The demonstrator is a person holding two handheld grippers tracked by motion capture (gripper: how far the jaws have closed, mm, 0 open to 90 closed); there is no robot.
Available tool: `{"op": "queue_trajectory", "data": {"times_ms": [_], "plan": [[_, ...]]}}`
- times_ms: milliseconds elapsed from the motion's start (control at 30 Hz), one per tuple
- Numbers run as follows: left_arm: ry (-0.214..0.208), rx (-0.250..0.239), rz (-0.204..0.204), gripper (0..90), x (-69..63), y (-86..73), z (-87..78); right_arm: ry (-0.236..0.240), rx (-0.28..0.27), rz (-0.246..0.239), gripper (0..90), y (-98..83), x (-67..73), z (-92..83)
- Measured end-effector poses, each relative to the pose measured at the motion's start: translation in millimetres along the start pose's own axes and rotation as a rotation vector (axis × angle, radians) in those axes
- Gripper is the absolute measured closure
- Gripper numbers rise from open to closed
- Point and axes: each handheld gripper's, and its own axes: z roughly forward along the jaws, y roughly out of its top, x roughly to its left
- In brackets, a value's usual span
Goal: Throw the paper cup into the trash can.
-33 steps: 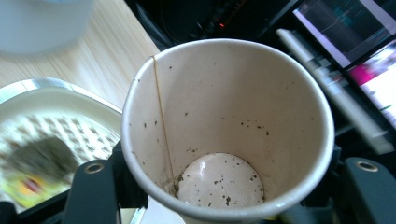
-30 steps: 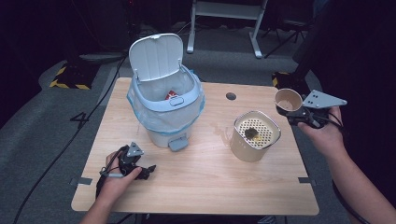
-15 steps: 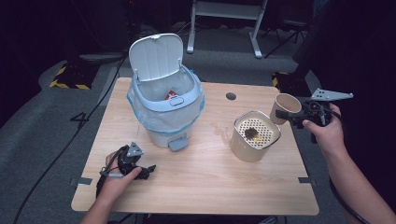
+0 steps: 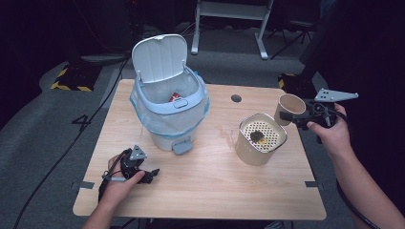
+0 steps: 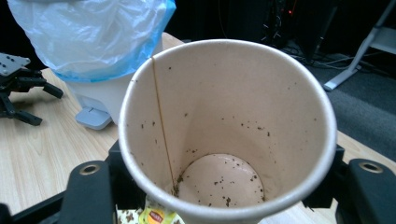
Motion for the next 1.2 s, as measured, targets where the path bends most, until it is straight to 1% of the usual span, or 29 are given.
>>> {"op": "queue_trajectory", "data": {"times_ms": [100,133,167,200,267,333,400,433,533,600,700,733,767,900,1033,1067,1100,1133,1167,1200], "plan": [[0.0,0.0,0.0,7.4,0.0,0.0,0.0,0.019,-0.01,-0.01,32.7,7.1,1.3,3.5],[0.0,0.0,0.0,7.4,0.0,0.0,0.0,0.019,-0.01,-0.01,32.7,7.1,1.3,3.5],[-0.001,0.0,-0.001,7.4,-0.1,-0.1,0.0,0.033,-0.008,-0.025,32.6,12.1,2.6,7.3],[-0.001,0.0,-0.001,7.4,-0.1,-0.1,0.0,0.033,-0.008,-0.025,32.6,12.1,2.6,7.3],[0.0,0.0,0.0,7.4,-0.1,0.0,0.0,0.034,-0.01,-0.046,32.6,17.9,4.7,11.8],[0.0,0.0,0.0,7.4,-0.1,0.0,0.0,0.063,-0.009,-0.065,32.6,28.1,6.8,19.3],[-0.008,-0.001,0.0,7.4,0.2,-0.5,0.0,0.071,-0.008,-0.065,32.7,30.9,7.2,21.2],[-0.015,0.0,0.006,7.4,1.0,-0.7,-0.2,0.085,-0.008,-0.067,32.7,35.7,7.8,24.5],[-0.015,0.001,0.012,7.3,1.5,-0.3,-0.1,0.107,-0.009,-0.086,32.7,48.7,10.5,34.0],[-0.016,-0.002,0.009,7.1,1.6,0.0,0.7,0.119,-0.015,-0.105,32.7,59.5,12.5,42.2],[-0.016,-0.003,0.009,7.1,1.6,0.0,0.7,0.131,-0.024,-0.117,32.7,70.5,13.7,50.3],[-0.016,-0.003,0.009,7.1,1.6,0.0,0.7,0.131,-0.024,-0.117,32.7,70.5,13.7,50.3],[-0.016,-0.003,0.009,7.1,1.6,0.0,0.7,0.139,-0.029,-0.124,32.7,77.9,13.7,55.3],[-0.016,-0.002,0.008,7.1,1.5,-0.1,0.6,0.164,-0.035,-0.133,32.5,94.8,14.0,66.3],[-0.015,-0.001,0.009,7.1,1.7,0.0,0.6,0.168,-0.041,-0.15,32.6,113.8,18.3,79.9],[-0.015,-0.001,0.009,7.1,1.7,0.0,0.6,0.168,-0.041,-0.15,32.6,113.8,18.3,79.9],[-0.018,-0.001,0.009,7.0,1.9,0.1,0.7,0.175,-0.049,-0.153,32.5,121.9,21.3,86.0],[-0.018,-0.001,0.009,7.0,1.9,0.1,0.7,0.175,-0.049,-0.153,32.5,121.9,21.3,86.0],[-0.019,-0.001,0.009,7.0,1.9,0.1,0.7,0.181,-0.063,-0.152,32.5,129.0,24.5,91.7],[-0.018,-0.001,0.009,7.0,1.9,0.1,0.7,0.183,-0.068,-0.153,32.5,132.1,26.3,94.6]]}}
